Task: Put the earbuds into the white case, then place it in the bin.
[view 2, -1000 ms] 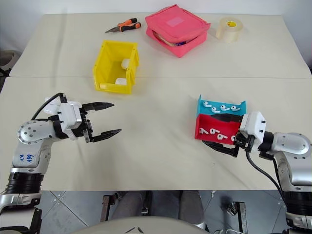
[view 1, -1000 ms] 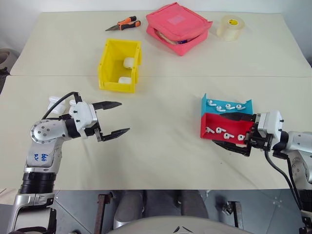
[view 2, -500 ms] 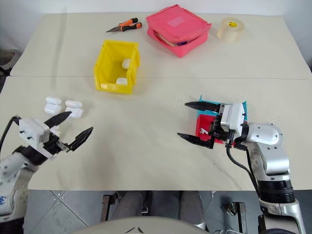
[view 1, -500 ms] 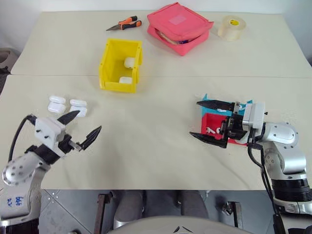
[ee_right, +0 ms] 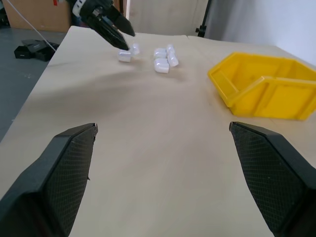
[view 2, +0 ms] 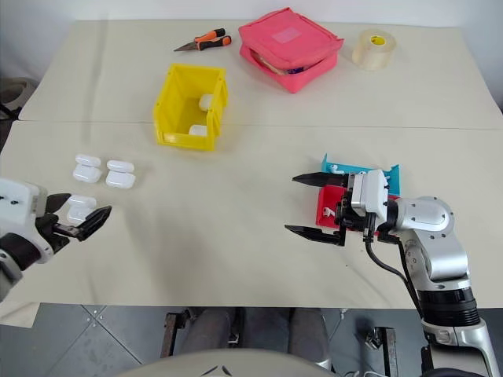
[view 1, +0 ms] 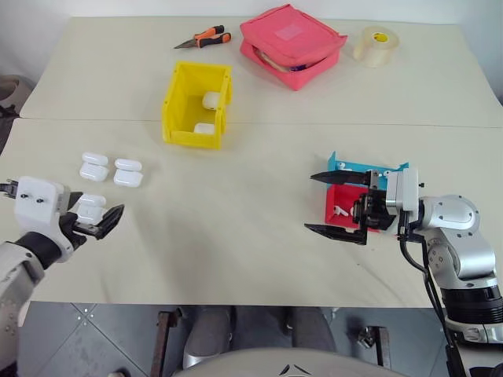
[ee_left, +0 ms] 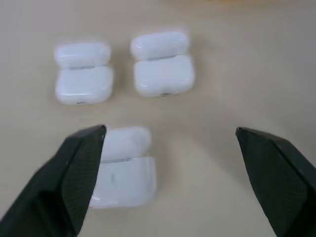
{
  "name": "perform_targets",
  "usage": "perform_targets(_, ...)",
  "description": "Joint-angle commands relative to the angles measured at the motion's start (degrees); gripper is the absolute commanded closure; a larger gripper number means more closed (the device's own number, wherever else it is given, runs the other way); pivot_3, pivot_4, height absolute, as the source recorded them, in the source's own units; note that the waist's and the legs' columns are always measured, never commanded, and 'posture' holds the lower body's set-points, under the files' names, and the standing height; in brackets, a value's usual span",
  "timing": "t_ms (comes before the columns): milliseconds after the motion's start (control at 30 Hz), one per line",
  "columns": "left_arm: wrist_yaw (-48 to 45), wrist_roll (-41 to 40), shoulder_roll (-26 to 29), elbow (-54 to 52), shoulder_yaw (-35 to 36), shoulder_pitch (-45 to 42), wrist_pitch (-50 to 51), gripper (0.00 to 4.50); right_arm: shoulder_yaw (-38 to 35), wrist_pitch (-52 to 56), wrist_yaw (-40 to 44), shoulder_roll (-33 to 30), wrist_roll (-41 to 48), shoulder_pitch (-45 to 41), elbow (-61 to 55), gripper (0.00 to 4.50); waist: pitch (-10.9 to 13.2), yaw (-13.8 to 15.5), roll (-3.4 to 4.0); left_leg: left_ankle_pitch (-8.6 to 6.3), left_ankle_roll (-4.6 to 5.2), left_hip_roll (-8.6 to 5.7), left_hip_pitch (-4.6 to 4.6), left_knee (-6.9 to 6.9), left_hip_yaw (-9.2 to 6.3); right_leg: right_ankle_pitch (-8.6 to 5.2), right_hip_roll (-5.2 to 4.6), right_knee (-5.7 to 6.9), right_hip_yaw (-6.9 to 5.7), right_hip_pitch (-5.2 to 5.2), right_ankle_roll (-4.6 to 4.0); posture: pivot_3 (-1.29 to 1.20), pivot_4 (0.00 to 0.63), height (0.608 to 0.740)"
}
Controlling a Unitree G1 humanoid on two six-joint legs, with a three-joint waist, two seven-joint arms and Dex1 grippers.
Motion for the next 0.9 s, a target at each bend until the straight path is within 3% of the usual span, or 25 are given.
perform_targets(33, -0.93, -0.93, 5.95, 1.5, 2.93, -2.94, 11.22, 0.02, -1.09, -0.01, 0.1, -0.38, 0.73, -0.65, -0.31, 0.0, 0.01, -0.22, 0.03, 0.0, 0.0, -0.02, 0.01, -0.01, 0.0, -0.02, -0.01, 0.04, 0.01, 0.0, -0.03, 0.0, 0.15, 0.74)
perform_targets(200, -3.01, 1.18, 11.67, 10.04, -2.97, -6.84, 13.34, 0.02, -0.66, -0.13, -0.55, -0.1, 0.33, -0.12, -1.02, 0.0, 0.06, -0.94, 0.12, -0.02, -0.03, -0.03, 0.0, -0.12, -0.03, -0.05, -0.02, 0.03, -0.03, -0.07, -0.1, 0.0, 0.15, 0.74)
perform_targets(533, -3.37, 3.22, 11.3, 17.38, -13.45, -14.97, 13.28, 0.02, -0.69, -0.29, -2.36, 0.19, 0.24, 1.47, -3.17, 0.0, 0.08, -1.01, 0.13, -0.02, -0.07, -0.02, -0.02, -0.13, -0.03, -0.08, -0.01, 0.12, -0.04, -0.15, -0.14, 0.0, 0.15, 0.74)
perform_targets(900, -3.09, 4.65, 9.75, 18.65, -15.05, -15.49, 16.07, 0.02, -1.13, -0.4, -4.44, -0.06, 0.24, 3.33, -4.88, 0.0, 0.07, -1.02, 0.14, -0.02, -0.07, -0.02, -0.02, -0.12, 0.03, -0.08, -0.01, 0.17, 0.01, -0.2, -0.14, 0.0, 0.15, 0.74)
